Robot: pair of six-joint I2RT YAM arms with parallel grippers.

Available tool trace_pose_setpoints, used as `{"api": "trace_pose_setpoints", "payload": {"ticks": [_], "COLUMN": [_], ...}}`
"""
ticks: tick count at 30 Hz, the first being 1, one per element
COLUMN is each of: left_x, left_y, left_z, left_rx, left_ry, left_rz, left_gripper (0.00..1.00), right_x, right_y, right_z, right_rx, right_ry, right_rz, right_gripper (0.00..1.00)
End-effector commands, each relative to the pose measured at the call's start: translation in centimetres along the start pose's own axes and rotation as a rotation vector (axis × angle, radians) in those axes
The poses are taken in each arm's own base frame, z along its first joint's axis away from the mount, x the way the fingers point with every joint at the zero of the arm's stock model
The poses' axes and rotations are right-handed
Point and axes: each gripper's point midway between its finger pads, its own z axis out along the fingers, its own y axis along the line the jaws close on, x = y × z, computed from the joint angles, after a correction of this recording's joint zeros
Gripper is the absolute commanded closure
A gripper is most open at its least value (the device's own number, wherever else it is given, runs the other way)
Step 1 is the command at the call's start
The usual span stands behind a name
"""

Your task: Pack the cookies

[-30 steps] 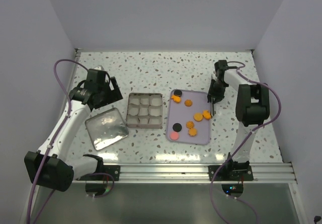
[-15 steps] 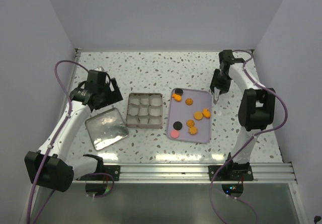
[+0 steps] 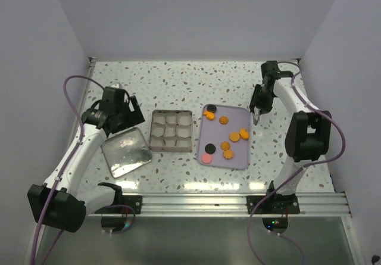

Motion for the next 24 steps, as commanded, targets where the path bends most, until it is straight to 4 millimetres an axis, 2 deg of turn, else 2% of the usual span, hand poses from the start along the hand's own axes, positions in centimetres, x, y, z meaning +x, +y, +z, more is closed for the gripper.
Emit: {"api": "trace_pose_setpoints", "payload": {"ticks": [1, 2, 5, 8, 13, 16, 21, 22, 24], "left_x": [-0.6, -0.7, -0.6, -0.4, -0.2, -0.2, 0.5, 0.5, 1.1], "left_y": [-0.9, -0.9, -1.1, -1.3, -1.3, -1.5, -1.8, -1.7, -2.1], "left_z": [-0.3, -0.3, -0.1, 0.0, 0.3, -0.1, -1.2, -1.7, -2.7], "left_rx": [0.039, 0.040, 0.047, 0.059, 0.070, 0.093, 0.143, 0.147, 0.179], "left_ry": [-0.036, -0.037, -0.031, -0.025, -0.024, -0.040, -0.030, -0.037, -0.012], "left_rz": [-0.017, -0.019, -0.018, -0.015, -0.010, -0.011, 0.006, 0.005, 0.003], "left_gripper": [0.13, 0.12, 0.12, 0.12, 0.13, 0.12, 0.12, 0.12, 0.12], "right_x": [0.5, 0.6, 1.5, 2.6, 4.5, 6.0, 9.7, 10.5, 12.3], "right_y": [0.5, 0.4, -0.2, -0.3, -0.7, -0.8, -0.6, -0.6, 0.5], "right_z": [-4.7, -6.0, -8.3, -9.8, -13.7, -15.9, -19.5, -19.6, -20.4], "right_rx": [-0.075, -0.085, -0.084, -0.105, -0.139, -0.175, -0.267, -0.279, -0.366], "right_ry": [-0.048, -0.070, -0.083, -0.076, -0.105, -0.109, -0.095, -0.081, -0.031], "right_rz": [0.012, 0.015, 0.020, 0.025, 0.019, 0.018, 0.047, 0.063, 0.060], "right_gripper": [0.58, 0.59, 0.59, 0.59, 0.64, 0.64, 0.62, 0.63, 0.62]}}
